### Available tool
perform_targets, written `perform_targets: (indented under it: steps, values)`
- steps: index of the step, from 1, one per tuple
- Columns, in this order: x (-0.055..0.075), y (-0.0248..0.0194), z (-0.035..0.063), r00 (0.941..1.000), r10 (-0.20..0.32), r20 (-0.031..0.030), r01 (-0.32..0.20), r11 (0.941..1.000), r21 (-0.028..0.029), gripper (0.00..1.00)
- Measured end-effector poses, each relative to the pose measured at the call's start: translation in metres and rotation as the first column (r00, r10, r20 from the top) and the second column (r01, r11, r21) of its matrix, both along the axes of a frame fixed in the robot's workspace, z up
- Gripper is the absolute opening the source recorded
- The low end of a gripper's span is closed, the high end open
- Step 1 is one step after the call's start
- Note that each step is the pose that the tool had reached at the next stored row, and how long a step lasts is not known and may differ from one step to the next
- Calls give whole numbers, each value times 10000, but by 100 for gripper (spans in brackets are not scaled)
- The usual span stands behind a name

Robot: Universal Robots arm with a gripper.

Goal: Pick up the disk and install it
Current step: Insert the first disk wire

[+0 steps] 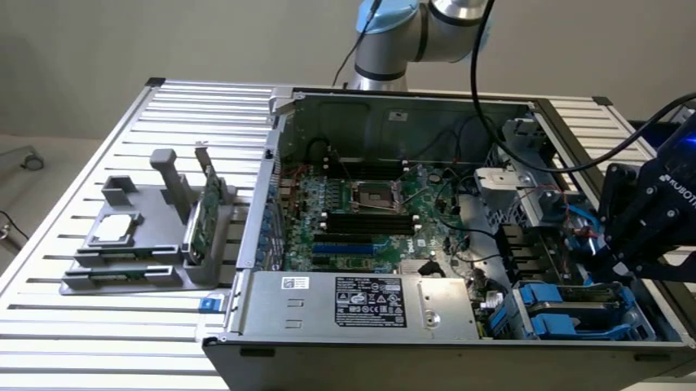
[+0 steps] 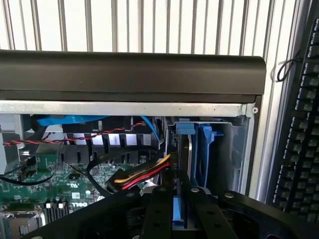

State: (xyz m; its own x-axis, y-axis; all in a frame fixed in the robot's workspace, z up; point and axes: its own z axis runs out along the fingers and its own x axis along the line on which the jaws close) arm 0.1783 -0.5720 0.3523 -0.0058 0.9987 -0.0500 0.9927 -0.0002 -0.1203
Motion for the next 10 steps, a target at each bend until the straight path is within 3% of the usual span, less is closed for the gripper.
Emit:
perform_targets:
  steps: [3, 4, 6, 10]
  values:
    - [0, 2, -7, 10000, -28, -2, 28, 10000, -18, 16]
    - [0, 5, -10, 10000, -40, -13, 40, 10000, -67, 16]
    - [0, 7, -15, 10000, -73, -33, 72, 9997, -214, 16]
    - [2, 11, -21, 9999, -126, -70, 122, 9981, -610, 16]
